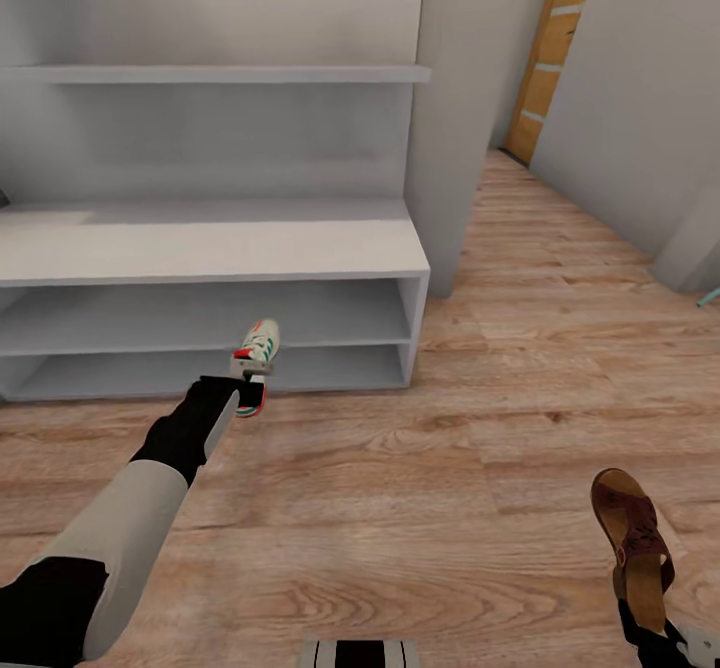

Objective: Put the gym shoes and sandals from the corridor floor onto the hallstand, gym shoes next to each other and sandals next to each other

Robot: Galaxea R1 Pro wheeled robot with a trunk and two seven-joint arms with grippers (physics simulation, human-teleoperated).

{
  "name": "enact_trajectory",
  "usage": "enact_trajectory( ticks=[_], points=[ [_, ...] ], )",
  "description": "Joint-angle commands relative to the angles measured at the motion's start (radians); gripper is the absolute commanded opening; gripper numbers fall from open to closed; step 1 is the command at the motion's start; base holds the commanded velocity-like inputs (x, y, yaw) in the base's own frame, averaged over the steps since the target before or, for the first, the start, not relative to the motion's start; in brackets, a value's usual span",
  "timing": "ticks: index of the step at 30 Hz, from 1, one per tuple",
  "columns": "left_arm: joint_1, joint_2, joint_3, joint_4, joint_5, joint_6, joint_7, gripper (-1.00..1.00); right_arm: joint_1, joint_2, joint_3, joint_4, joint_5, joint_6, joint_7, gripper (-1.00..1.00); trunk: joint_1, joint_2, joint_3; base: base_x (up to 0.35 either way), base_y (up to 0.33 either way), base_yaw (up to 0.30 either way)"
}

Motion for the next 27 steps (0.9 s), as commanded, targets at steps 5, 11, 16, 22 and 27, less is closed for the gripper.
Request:
enact_trajectory(
  ticks=[5,11,16,22,27],
  points=[
    [-0.001,0.003,-0.005,-0.001,0.003,0.005,0.006,-1.0,-0.001,0.0,-0.004,0.001,-0.012,0.0,0.012,-1.0,0.0,0.0,-0.001,0.327,0.0,0.0],
    [-0.001,0.003,-0.004,-0.001,0.002,0.005,0.007,-1.0,-0.001,0.0,-0.004,0.001,-0.012,0.0,0.012,-1.0,0.0,0.0,-0.001,0.334,0.016,0.0],
    [-0.001,0.005,-0.004,-0.001,0.002,0.005,0.007,-1.0,-0.001,0.0,-0.004,0.001,-0.012,0.0,0.012,-1.0,0.0,0.0,-0.001,0.335,0.122,0.0],
    [0.003,0.004,-0.004,-0.001,0.002,0.004,0.009,-1.0,-0.001,0.0,-0.004,0.001,-0.012,0.0,0.012,-1.0,0.0,0.0,-0.001,0.26,0.125,0.0],
    [0.011,0.005,-0.003,-0.001,0.003,0.002,0.011,-1.0,-0.001,0.0,-0.004,0.001,-0.012,0.0,0.012,-1.0,0.0,0.0,-0.001,0.028,0.015,0.0]
  ],
)
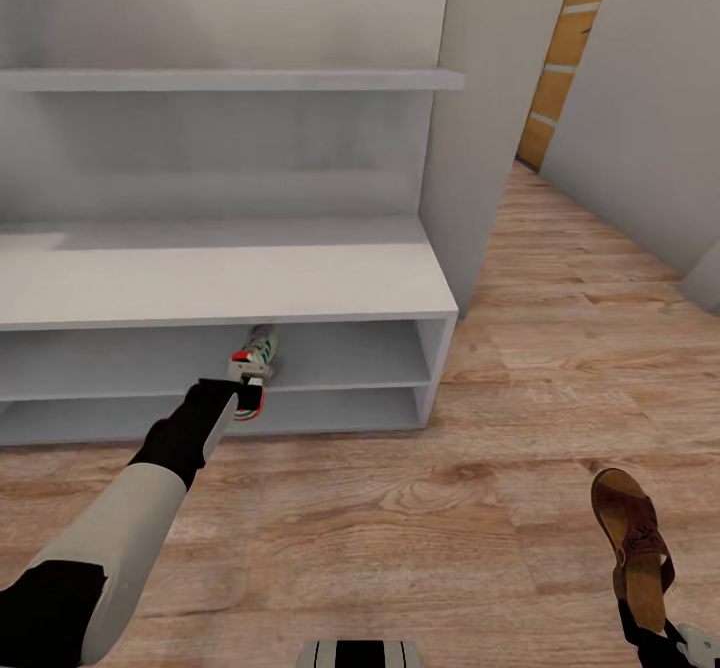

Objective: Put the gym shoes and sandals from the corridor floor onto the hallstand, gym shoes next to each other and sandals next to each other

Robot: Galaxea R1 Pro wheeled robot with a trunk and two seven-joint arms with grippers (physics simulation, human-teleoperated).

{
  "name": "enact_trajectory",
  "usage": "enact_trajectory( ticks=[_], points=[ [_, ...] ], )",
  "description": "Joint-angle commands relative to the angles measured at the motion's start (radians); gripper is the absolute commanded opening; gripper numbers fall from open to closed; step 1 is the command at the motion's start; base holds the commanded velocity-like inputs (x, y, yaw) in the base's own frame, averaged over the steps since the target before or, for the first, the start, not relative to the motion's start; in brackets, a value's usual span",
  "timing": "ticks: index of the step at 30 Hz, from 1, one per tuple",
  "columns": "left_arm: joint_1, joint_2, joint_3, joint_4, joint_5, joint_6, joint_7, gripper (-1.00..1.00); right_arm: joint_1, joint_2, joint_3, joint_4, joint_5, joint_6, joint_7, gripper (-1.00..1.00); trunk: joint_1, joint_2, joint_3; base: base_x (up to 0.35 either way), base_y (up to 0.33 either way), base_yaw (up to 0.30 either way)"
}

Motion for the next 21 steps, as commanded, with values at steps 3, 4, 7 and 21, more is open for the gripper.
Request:
enact_trajectory(
  ticks=[3,4,7,21],
  points=[
    [0.003,0.001,-0.005,-0.001,0.003,0.004,0.006,-1.0,-0.001,0.0,-0.004,0.001,-0.012,0.0,0.012,-1.0,0.0,0.0,-0.001,0.003,0.002,0.0],
    [0.004,0.001,-0.004,0.0,0.003,0.004,0.006,-1.0,-0.001,0.0,-0.004,0.001,-0.012,0.0,0.012,-1.0,0.0,0.0,-0.001,0.023,0.0,0.0],
    [0.004,0.001,-0.003,0.0,0.003,0.004,0.007,-1.0,-0.001,0.0,-0.004,0.001,-0.012,0.0,0.012,-1.0,0.0,0.0,-0.001,0.121,0.0,0.0],
    [0.009,0.003,-0.002,0.001,0.002,-0.015,0.012,-1.0,-0.001,0.0,-0.004,0.001,-0.012,0.0,0.012,-1.0,0.0,0.0,-0.001,0.091,0.0,0.0]
  ],
)
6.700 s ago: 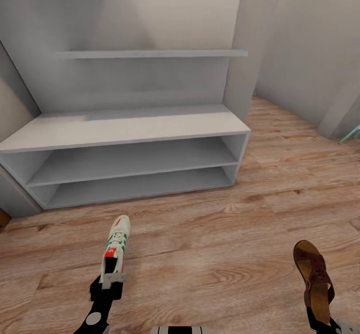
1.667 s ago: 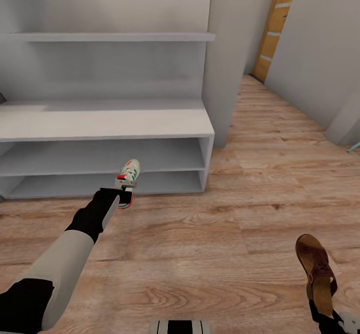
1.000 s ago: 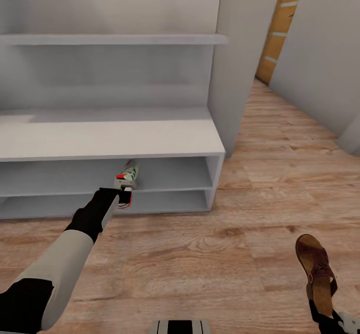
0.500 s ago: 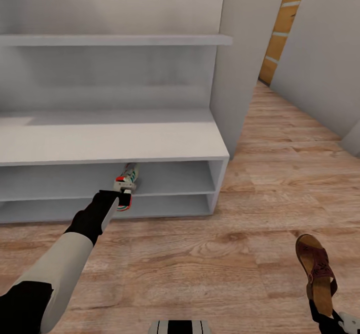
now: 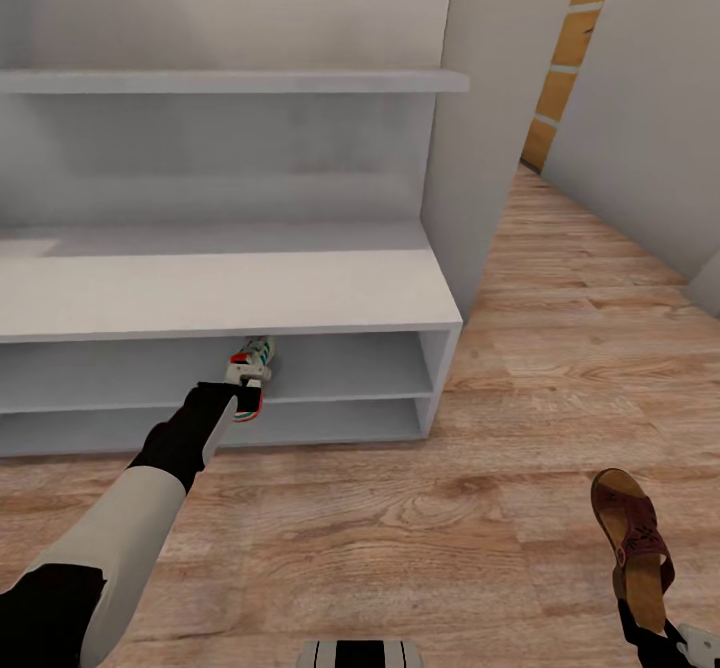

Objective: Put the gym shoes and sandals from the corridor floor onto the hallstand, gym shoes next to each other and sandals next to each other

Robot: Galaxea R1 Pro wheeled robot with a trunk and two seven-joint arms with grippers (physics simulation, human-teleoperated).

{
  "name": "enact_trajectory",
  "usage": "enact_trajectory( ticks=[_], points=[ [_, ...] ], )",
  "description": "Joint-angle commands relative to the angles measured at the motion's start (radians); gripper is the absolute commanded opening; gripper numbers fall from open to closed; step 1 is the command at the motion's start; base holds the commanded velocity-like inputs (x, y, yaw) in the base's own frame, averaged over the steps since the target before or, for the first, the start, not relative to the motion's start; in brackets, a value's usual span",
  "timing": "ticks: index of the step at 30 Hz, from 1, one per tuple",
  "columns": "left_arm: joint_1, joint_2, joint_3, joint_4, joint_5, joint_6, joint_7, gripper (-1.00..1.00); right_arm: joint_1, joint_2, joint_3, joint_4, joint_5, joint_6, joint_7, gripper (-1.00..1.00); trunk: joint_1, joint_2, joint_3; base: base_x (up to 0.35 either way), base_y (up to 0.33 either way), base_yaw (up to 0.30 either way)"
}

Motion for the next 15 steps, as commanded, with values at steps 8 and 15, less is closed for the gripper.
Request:
enact_trajectory(
  ticks=[8,15],
  points=[
    [-0.001,0.003,-0.004,0.012,0.005,-0.077,0.005,-1.0,-0.001,0.003,-0.004,0.001,-0.012,0.0,0.012,-1.0,0.0,0.0,-0.001,0.001,0.0,0.0],
    [-0.001,0.003,-0.004,0.013,0.005,-0.079,0.005,-1.0,-0.001,0.003,-0.004,0.001,-0.012,0.0,0.012,-1.0,0.0,0.0,-0.001,0.192,0.0,0.0]
  ],
)
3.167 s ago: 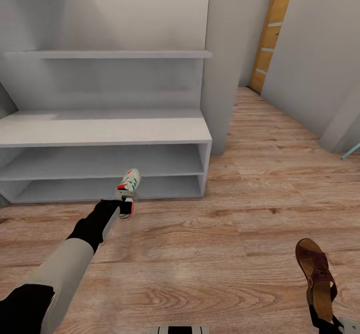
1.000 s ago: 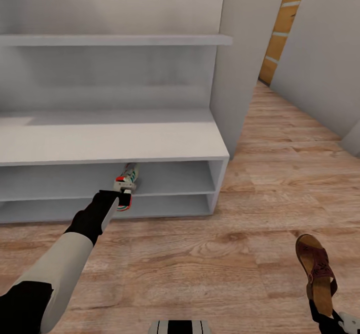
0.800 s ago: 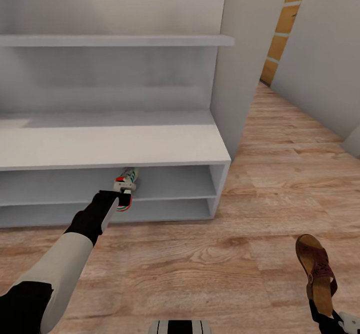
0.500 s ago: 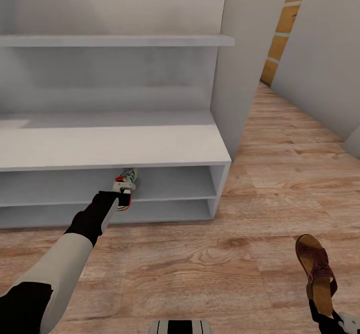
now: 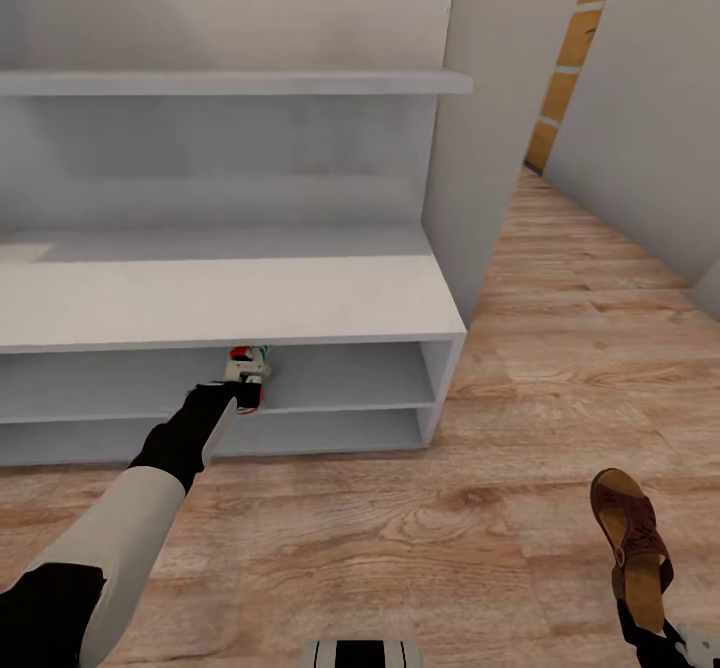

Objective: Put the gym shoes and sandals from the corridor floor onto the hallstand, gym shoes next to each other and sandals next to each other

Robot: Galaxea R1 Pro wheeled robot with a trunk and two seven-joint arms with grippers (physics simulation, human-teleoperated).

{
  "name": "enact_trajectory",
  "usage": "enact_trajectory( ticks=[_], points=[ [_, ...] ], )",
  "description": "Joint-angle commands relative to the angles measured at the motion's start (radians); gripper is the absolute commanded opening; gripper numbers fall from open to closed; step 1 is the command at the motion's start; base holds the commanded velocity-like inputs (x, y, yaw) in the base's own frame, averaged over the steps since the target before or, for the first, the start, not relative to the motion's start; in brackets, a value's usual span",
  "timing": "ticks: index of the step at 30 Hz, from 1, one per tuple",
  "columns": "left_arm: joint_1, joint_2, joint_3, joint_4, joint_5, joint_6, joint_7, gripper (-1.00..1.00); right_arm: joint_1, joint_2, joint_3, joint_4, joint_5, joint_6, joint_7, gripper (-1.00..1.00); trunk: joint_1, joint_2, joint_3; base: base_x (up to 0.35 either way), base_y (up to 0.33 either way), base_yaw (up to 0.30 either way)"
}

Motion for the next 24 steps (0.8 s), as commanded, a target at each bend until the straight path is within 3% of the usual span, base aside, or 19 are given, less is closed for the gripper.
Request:
enact_trajectory(
  ticks=[1,24],
  points=[
    [0.0,0.001,-0.006,-0.001,0.003,0.005,0.005,-1.0,-0.001,0.0,-0.004,0.001,-0.012,0.0,0.012,-1.0,0.0,0.0,-0.001,0.233,0.0,0.0],
    [0.0,0.001,-0.006,-0.001,0.003,0.004,0.005,-1.0,-0.001,0.0,-0.004,0.001,-0.012,0.0,0.012,-1.0,0.0,0.0,-0.001,0.073,0.0,0.0]
  ],
)
